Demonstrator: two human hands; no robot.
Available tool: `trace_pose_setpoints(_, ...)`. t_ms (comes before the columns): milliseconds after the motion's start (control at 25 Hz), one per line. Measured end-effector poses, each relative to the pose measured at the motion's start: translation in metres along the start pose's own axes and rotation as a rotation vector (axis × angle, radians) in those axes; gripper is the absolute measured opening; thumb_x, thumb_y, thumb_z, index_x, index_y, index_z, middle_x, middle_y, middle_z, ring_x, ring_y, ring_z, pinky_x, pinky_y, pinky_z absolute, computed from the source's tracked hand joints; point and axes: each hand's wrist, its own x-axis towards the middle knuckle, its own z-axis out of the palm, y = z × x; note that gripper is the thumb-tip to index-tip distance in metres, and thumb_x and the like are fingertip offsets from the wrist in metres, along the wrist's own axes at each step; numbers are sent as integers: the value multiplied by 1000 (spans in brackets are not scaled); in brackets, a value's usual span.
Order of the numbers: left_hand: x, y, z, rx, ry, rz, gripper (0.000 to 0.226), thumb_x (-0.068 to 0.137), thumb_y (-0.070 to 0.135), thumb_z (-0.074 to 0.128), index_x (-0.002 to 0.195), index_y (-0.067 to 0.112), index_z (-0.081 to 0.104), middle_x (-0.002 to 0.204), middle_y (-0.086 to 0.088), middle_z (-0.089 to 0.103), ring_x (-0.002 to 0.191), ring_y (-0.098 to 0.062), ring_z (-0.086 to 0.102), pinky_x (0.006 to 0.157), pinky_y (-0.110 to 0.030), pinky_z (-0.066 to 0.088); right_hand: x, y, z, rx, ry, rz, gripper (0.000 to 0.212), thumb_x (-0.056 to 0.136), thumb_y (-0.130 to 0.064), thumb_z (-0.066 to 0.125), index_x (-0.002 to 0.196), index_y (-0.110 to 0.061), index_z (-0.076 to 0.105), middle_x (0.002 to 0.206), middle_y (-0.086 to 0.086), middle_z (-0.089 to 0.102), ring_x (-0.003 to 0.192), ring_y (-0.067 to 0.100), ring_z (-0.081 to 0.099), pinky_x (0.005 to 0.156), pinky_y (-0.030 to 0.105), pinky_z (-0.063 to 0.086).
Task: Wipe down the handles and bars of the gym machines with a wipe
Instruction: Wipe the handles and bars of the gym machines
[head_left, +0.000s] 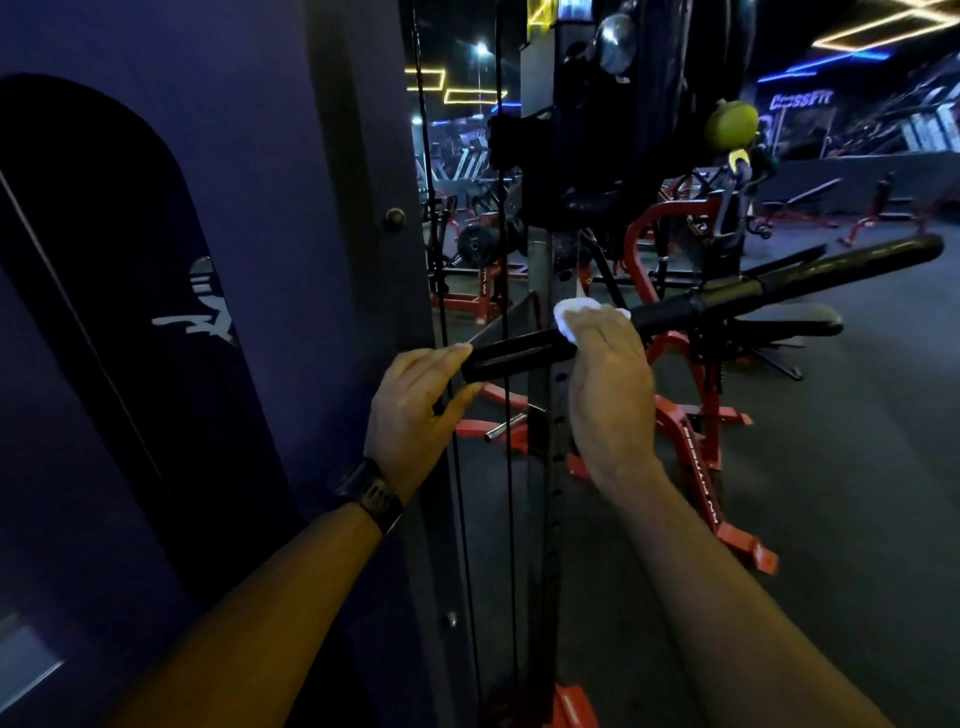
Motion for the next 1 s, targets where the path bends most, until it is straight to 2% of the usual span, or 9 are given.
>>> trace_pose_setpoints(80, 1, 5, 5, -12, 26, 21, 42, 87, 30, 60, 119, 4, 66, 108, -7, 70, 102, -14, 52, 82, -26, 48, -9, -23, -2, 62, -29, -74, 39, 91, -18, 53, 129, -7, 57, 133, 14, 58, 128, 31, 51, 112, 36, 36)
trace_pose_setpoints(200, 0, 9, 7, -51, 37, 48, 40, 87, 29, 60, 118, 5, 66, 108, -6, 70, 100, -14, 53, 79, -31, 52, -14, -8, 5, -48, -76, -399, 49, 83, -5, 61, 132, -11, 55, 133, 10, 58, 128, 25, 52, 110, 42, 39)
trace_pose_setpoints(320, -2, 12, 12, -55, 20, 56, 41, 86, 29, 61, 118, 4, 66, 107, -6, 70, 101, -14, 52, 76, -38, 55, -3, 11, 5, 56, -15, 5, 51, 86, -2, 64, 133, -16, 51, 139, 8, 53, 131, 21, 47, 110, 46, 39)
trace_pose_setpoints(360, -3, 13, 13, -55, 16, 59, 40, 86, 29, 61, 118, 4, 66, 107, -6, 70, 101, -15, 52, 75, -39, 56, -8, -2, 2, 30, -24, 26, 46, 86, -3, 61, 130, -12, 54, 138, 10, 53, 131, 22, 47, 111, 44, 38)
trace_pose_setpoints(480, -7, 11, 12, -44, 3, 61, 41, 86, 30, 61, 117, 4, 66, 108, -7, 70, 101, -15, 52, 75, -40, 55, -25, -14, -12, -73, -31, -374, 48, 78, -6, 57, 126, -6, 59, 132, 14, 58, 126, 29, 53, 101, 34, 35)
trace_pose_setpoints(640, -11, 13, 3, -10, 5, -10, 41, 88, 32, 60, 119, 6, 65, 110, -6, 69, 102, -13, 51, 84, -26, 46, -2, 10, -19, 21, 30, 40, 45, 85, 0, 58, 129, -5, 56, 137, 15, 54, 130, 29, 49, 106, 39, 41)
trace_pose_setpoints(800, -10, 18, -6, 68, 49, -17, 40, 87, 27, 61, 119, 3, 65, 111, -8, 69, 100, -16, 51, 89, -19, 38, -18, -6, -5, 39, -10, -449, 48, 84, 1, 62, 131, -3, 56, 136, 15, 55, 130, 30, 49, 108, 37, 39)
trace_pose_setpoints(960, -19, 37, -13, 185, 51, -87, 42, 89, 29, 60, 122, 4, 64, 112, -5, 69, 99, -16, 49, 86, -24, 41, 5, 28, -26, 177, 61, -115, 38, 88, -8, 54, 125, -4, 60, 131, 15, 59, 126, 27, 53, 103, 39, 48)
trace_pose_setpoints(1000, -21, 45, -14, 206, 39, -101, 42, 89, 30, 59, 122, 5, 64, 112, -5, 69, 99, -16, 48, 87, -22, 39, 1, 23, -28, 172, 58, -142, 37, 88, -8, 52, 123, -4, 62, 128, 14, 60, 123, 26, 55, 102, 38, 49)
